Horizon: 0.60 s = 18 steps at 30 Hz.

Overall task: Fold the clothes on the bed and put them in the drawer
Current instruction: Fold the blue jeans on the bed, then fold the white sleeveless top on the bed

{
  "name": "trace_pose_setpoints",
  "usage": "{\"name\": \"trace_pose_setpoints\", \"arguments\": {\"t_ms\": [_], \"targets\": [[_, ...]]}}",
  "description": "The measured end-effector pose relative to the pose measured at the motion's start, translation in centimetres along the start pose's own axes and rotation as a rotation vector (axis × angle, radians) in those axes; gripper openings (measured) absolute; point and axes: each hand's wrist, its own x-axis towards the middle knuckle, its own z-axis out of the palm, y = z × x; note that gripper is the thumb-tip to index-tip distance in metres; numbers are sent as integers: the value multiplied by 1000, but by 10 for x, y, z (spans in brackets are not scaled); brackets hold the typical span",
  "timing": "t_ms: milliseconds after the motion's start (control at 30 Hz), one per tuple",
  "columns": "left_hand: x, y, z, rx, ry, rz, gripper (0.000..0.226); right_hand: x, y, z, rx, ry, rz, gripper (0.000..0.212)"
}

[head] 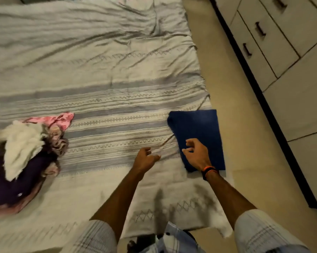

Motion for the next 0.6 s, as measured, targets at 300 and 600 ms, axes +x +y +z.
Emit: {"name": "trace_pose_setpoints", "arguments": {"t_ms": [300, 600], "targets": [[-94, -95, -162, -159, 190, 94, 52, -116, -94, 122, -18, -90, -188, 33], [-146, -192, -300, -312, 384, 30, 40, -179, -169, 255, -96, -275, -342, 34]]}}
